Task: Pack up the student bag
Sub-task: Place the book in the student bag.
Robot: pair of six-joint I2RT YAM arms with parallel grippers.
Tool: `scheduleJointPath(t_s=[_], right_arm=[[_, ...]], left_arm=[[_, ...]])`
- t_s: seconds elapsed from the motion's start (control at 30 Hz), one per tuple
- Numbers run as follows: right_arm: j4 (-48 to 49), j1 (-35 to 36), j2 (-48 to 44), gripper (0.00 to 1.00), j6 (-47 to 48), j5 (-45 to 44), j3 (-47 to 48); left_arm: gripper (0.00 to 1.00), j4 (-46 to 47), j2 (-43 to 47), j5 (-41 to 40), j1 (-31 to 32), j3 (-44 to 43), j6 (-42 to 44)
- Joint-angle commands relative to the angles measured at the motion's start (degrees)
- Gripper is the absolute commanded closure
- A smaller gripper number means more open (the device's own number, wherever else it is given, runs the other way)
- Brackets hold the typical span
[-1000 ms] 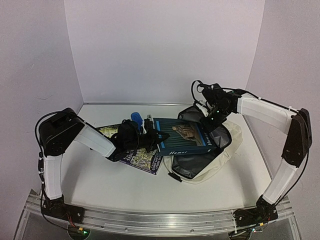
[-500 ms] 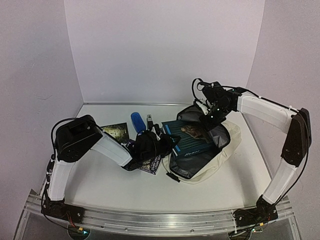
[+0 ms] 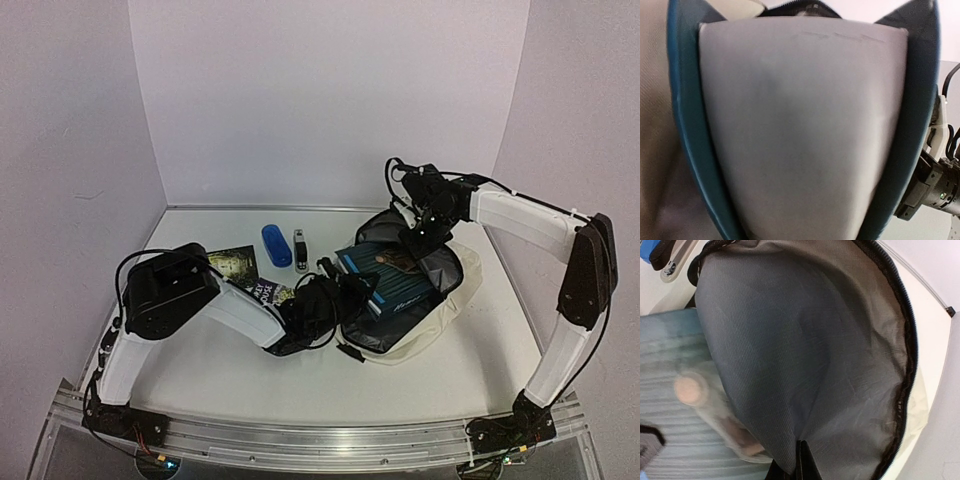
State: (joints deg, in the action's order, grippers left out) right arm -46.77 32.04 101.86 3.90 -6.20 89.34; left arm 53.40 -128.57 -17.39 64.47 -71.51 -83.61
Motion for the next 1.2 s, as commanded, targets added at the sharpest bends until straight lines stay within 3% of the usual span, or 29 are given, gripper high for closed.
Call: scheduleJointPath(t_s=[0.0,0.17,0.3,0.43,0.6,0.83,1.0,1.17], right_arm=[[1.3,0.0,-3.3,1.0,-1.2,7.3,0.6],[1.3,0.0,-5.4,1.0,-1.1,11.3,-1.2],[1.3,-0.1,-6.4,1.0,-1.3,11.1,-1.7],[1.3,-1.7,-6.0,1.0,-2.0,8.9,-1.4],[1.3,-4.4,-5.1,1.0,-2.8,7.9,-1.6],[1.3,-5.3,-5.0,1.0,-2.8,8.0,-1.6],[1.3,-5.4,-5.2,1.0,-2.5,9.5,-2.1],[1.3,-5.4,-6.0,1.0,-2.0,13.7,-3.1]], left_arm=[[0.7,7.9,-3.1,-1.5,0.4,-6.5,-3.3],[0.67,-0.1,-4.4,-2.0,0.2,-12.3,-0.9],[0.64,-4.4,-8.9,0.4,-0.8,-18.2,-3.8],[0.53,-9.2,-10.3,2.4,-1.2,-19.9,-4.4],[0.34,-20.5,-5.5,4.2,-0.9,-19.8,0.4],[0.19,-36.4,1.2,4.2,-0.6,-17.9,0.0],[0.22,-42.9,2.7,5.6,-0.2,-18.6,0.4],[0.44,-40.6,0.4,9.5,-0.3,-19.6,0.4]])
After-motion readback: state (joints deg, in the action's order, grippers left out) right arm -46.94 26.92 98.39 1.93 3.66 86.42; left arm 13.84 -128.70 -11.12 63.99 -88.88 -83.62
